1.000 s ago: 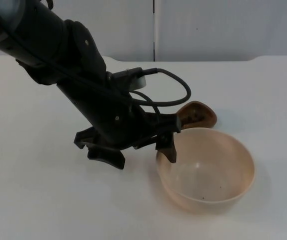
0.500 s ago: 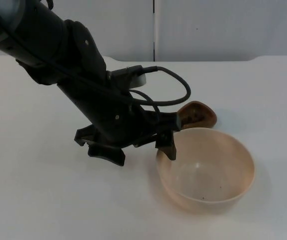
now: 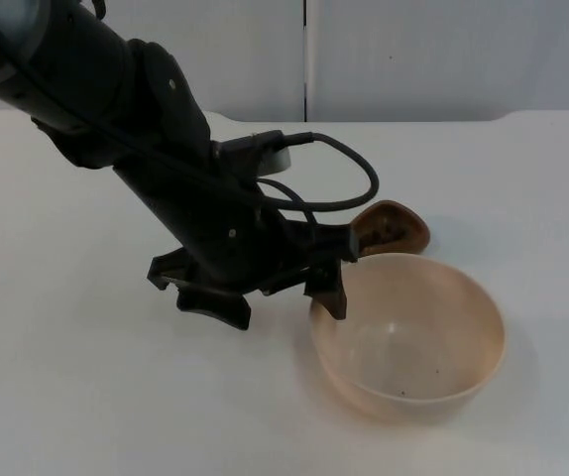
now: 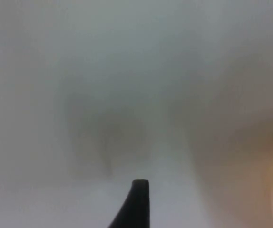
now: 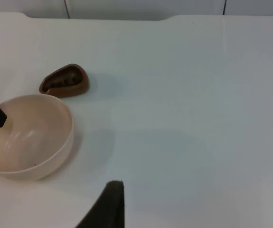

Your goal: Pick up the bowl with the left hand and pour the coffee beans from the cup into the bowl with the right hand.

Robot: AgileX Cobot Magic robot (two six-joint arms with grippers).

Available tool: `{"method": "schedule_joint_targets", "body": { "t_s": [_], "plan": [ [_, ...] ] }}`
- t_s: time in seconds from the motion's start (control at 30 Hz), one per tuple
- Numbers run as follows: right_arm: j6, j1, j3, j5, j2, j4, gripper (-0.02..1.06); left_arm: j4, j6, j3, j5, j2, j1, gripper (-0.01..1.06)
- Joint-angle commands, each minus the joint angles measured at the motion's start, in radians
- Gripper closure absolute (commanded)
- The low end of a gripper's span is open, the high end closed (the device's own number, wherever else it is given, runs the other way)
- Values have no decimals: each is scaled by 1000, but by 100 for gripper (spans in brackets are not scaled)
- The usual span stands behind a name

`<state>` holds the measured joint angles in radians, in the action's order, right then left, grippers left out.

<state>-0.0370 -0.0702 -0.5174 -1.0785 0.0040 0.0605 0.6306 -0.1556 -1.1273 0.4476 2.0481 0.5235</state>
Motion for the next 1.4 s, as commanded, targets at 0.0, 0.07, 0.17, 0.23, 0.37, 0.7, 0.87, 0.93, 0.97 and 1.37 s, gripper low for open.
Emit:
{"method": "schedule_joint_targets", "body": {
  "t_s": [0.0,0.07,0.17,0.23,0.37,0.7,0.87,0.93,0.97,1.37],
  "plan": [
    [-3,7,3,-1,-4,-3,-1,12,-2,-6,3,-2,6,25],
    [-3,7,3,-1,-4,-3,-1,12,-2,-6,3,-2,6,29],
    [-3,7,3,-1,-4,-3,-1,12,-2,-6,8,-2,6,34],
    [-3,7,3,-1,-4,-3,-1,12,-2,-6,10,-2,6,43],
    [-3,7,3,-1,-4,-5,-1,16,-2,-6,13,-2,6,58],
    [-3,7,3,-1,-4,-7,-1,44,-2,-6,11,-2,6,105],
    [-3,7,3,-1,-4,-7,-1,60,-2,-6,11,-2,6,105],
    [-3,7,3,-1,-4,-7,-1,64,-2,-6,13,-6,6,105],
    [-3,7,3,-1,-4,-7,-1,66,-2,-6,15,-8,6,105],
    [-3,7,3,-1,-4,-7,-1,-31,15,-6,72,-128,-1,105]
  ]
}}
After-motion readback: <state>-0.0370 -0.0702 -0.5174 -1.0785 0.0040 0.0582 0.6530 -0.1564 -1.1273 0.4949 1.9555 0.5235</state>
